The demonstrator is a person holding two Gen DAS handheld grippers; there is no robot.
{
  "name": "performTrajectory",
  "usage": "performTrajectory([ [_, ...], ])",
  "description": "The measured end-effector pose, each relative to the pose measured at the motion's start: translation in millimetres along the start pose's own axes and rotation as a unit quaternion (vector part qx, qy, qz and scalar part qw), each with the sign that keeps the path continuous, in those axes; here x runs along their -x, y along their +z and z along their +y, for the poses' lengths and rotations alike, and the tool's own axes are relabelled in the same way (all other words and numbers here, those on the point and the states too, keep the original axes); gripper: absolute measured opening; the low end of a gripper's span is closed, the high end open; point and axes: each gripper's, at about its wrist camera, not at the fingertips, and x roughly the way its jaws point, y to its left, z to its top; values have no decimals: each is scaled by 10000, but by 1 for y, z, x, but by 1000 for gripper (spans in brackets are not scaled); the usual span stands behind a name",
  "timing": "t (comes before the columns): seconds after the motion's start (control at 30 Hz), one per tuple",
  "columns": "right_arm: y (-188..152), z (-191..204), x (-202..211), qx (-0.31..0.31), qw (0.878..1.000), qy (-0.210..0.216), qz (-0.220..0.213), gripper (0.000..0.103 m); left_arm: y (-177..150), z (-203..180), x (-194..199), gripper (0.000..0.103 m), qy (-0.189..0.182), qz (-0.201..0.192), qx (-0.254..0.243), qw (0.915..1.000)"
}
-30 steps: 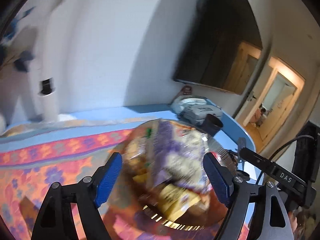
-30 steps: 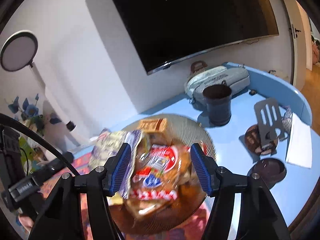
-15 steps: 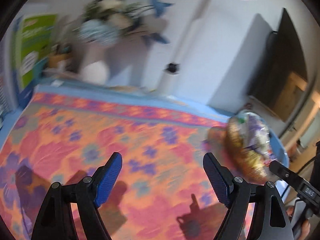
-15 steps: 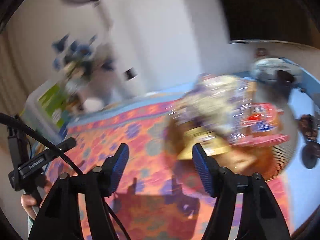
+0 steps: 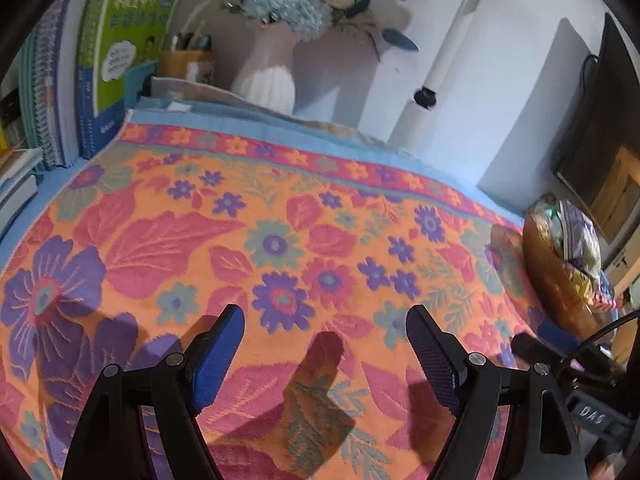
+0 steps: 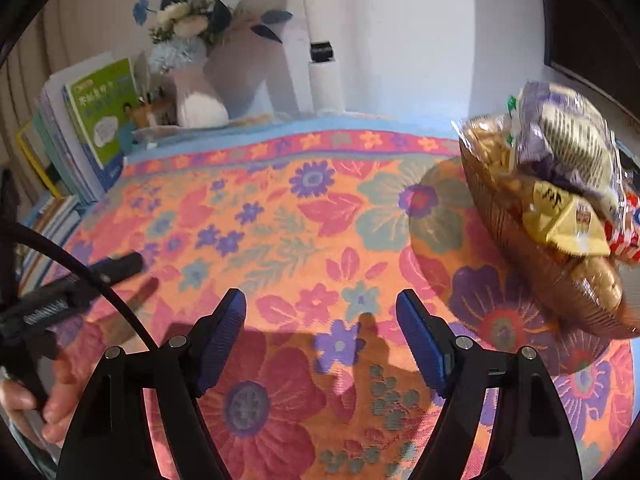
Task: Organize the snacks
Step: 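Withdraw both open grippers from the bowl back over the cloth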
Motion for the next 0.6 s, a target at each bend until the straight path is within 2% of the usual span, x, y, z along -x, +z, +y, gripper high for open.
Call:
performTrajectory([
  [0.3, -2, 2, -8, 9, 9998, -200, 41, 78, 1, 12, -3, 81, 2, 59, 338, 9994],
  [0.47, -3, 6, -10, 111, 9995, -280, 53, 79, 1, 8, -2, 81, 176, 20, 265, 9995],
  [0.6, -3, 5, -12, 111, 9994, -310, 95, 79, 0, 3, 5, 81, 387, -191, 147, 9990],
])
